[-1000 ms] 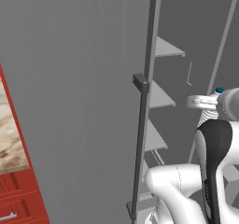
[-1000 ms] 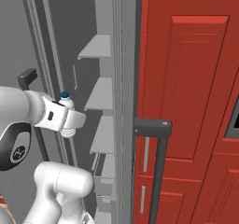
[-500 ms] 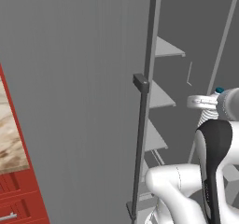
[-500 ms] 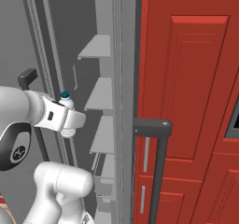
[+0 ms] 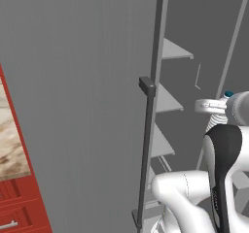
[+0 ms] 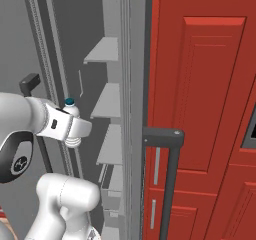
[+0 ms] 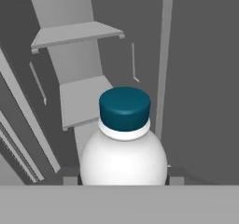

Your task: Take the bottled waters from the counter and place them in the freezer to freeze. Close the freezer door after placing the bottles.

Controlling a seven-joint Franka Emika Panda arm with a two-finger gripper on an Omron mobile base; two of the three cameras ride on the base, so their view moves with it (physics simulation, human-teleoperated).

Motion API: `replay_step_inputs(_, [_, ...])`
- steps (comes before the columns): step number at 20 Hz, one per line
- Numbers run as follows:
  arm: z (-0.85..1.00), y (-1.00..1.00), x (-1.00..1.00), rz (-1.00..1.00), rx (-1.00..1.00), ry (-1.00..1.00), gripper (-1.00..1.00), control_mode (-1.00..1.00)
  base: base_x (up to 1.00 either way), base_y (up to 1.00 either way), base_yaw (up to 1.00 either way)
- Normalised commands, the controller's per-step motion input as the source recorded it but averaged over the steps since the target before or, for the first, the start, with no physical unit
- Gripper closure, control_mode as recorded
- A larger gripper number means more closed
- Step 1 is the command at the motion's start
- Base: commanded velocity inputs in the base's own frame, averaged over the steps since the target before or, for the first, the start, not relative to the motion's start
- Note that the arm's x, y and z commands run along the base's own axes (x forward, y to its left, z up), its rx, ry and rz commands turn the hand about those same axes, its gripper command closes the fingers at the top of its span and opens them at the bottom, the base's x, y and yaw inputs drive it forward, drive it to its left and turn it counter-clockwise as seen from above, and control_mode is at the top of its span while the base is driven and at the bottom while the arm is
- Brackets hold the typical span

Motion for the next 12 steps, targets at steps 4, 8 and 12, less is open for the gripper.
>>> replay_step_inputs(4, [0.00,0.00,0.35,0.15,0.00,0.00,1.00,-1.00,0.00,0.00,0.00])
replay_step_inputs(8, [0.03,-0.06,0.46,0.18,-0.02,-0.06,1.00,-1.00,0.00,0.00,0.00])
replay_step_inputs(12, [0.02,-0.01,0.44,0.11,-0.10,-0.10,1.00,-1.00,0.00,0.00,0.00])
